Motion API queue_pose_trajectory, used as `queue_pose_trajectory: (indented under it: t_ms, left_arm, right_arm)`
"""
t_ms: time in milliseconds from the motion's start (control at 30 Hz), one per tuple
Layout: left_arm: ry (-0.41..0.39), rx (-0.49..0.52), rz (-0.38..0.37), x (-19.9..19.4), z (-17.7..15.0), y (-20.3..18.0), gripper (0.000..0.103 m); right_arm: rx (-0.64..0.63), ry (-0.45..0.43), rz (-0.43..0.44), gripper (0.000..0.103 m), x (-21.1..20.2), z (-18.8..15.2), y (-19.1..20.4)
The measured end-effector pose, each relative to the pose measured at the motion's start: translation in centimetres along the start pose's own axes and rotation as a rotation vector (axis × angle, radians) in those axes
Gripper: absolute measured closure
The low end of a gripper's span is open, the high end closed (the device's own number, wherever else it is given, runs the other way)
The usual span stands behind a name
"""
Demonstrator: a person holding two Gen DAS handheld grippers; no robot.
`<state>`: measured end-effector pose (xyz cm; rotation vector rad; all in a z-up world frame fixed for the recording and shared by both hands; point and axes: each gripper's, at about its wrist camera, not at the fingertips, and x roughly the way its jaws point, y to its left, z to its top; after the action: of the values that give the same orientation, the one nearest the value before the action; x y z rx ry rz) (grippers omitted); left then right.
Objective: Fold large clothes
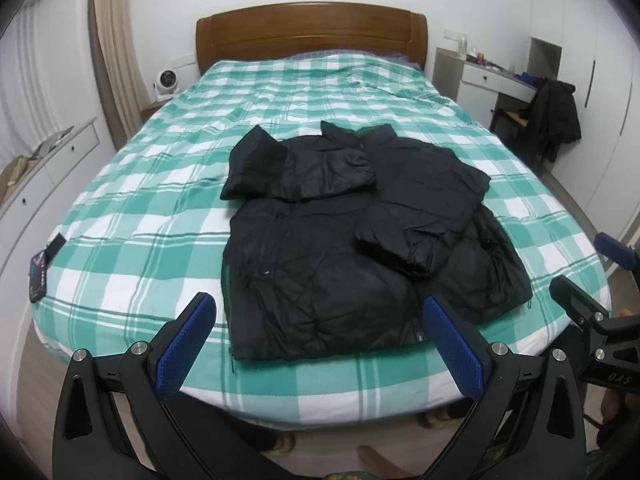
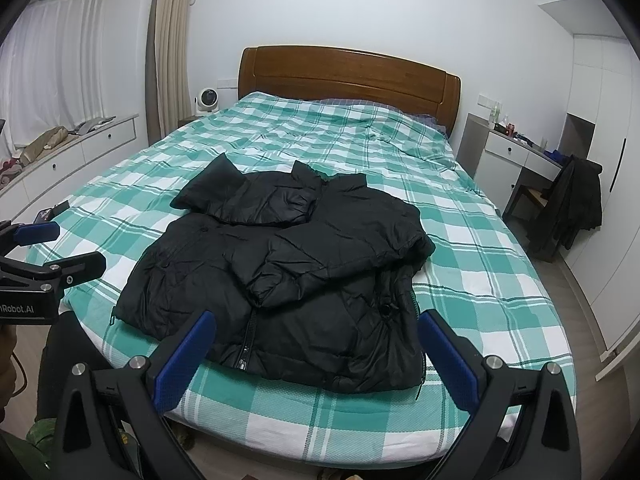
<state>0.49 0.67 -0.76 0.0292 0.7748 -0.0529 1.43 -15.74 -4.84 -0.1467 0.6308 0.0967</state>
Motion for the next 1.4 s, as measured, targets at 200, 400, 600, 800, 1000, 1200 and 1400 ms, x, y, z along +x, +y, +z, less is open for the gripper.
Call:
queue_pose_trajectory:
  t_ms: [200,400,600,800,1000,1200,1400]
  left_arm:
    - [0.005,-0.015,-0.001,0.0,-0.3,0.2,0.000]
    - [-0.002,-0.028,-0.004,-0.2,-0.4,0.5,0.000]
    - [0.013,-0.026,-0.008,0.0,-0.4,0.4,0.000]
    - [0.009,-0.030,-0.005,0.2,-0.4,0.6,0.000]
    - [0.019,-0.046,-0.013,0.7,-0.6,1.1,0.000]
    - [0.006,-0.058,0.001,0.0,-0.8,1.7,0.000]
    - [0.013,-0.091,0.027,-0.1,-1.2,2.8,0.000]
  right_arm:
    - [0.002,-0.003,0.000,0.000,0.0,0.0,0.0]
    - [-0.018,-0.016,0.001,0.000,-0.3,0.0,0.3]
    - [-0.020,-0.003,0.022,0.000,0.1,-0.2,0.4]
    - [-0.042,0.005,0.078,0.000,0.6,-0.3,1.1]
    - [-0.144,-0.049,0.155,0.000,2.5,-0.3,2.4]
    - [-0.480,-0.049,0.198,0.001,10.9,-0.1,5.8]
    - [-0.656,0.073,0.194,0.002,20.1,-0.1,8.3]
